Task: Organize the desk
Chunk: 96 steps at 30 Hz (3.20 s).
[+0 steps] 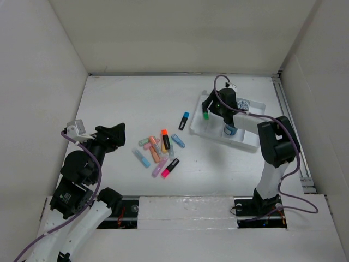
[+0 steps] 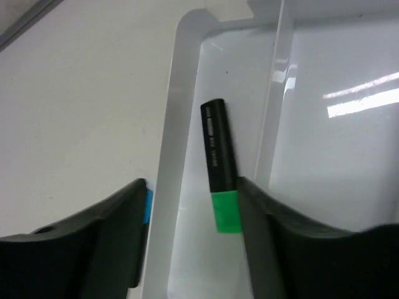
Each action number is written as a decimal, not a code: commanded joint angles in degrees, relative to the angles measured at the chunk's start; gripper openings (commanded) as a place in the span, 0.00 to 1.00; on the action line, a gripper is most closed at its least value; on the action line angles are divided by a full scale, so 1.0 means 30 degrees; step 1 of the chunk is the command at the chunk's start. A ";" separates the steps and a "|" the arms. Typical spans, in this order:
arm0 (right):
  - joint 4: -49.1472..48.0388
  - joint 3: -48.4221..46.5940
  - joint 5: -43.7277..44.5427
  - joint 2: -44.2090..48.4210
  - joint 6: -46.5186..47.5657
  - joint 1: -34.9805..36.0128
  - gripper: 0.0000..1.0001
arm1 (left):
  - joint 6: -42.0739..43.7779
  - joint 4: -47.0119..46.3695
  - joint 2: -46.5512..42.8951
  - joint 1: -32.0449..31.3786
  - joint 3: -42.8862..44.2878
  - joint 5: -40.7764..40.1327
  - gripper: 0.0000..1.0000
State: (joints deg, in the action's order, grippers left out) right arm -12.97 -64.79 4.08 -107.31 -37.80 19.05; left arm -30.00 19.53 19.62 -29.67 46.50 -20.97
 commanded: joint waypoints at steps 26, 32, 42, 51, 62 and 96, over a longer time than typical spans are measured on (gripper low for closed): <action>0.5962 -0.5734 0.8102 -0.2550 0.2230 0.7918 0.59 | 0.0302 -0.0768 -0.0035 -0.0041 -0.0061 0.0282 0.73; 0.7282 -0.6846 0.8573 -0.3576 0.1615 0.7918 0.57 | 0.0331 -0.0768 -0.0064 -0.0041 -0.0061 0.0311 0.73; 0.8545 -0.8551 0.8543 -0.5920 0.1029 0.8094 0.55 | 0.0273 -0.0738 -0.0064 -0.0041 -0.0031 0.0252 0.73; 0.7869 -0.8226 0.8163 -0.5862 0.0793 0.8270 0.26 | 0.0302 -0.0709 -0.0122 -0.0041 -0.0061 0.0223 0.73; 0.2741 -0.5150 0.7928 -0.0474 0.2200 0.8216 0.09 | 0.0302 -0.0709 -0.0240 -0.0041 -0.0090 0.0194 0.73; 0.1718 -0.0551 0.5677 0.1639 0.2402 0.7349 0.07 | 0.0361 -0.0738 -0.0094 -0.0041 -0.0060 0.0282 0.73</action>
State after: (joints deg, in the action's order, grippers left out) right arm -3.11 -67.18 23.73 -105.06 -33.69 33.69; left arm -29.82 19.51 18.63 -29.67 46.50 -20.36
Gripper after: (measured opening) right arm 0.109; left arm 0.737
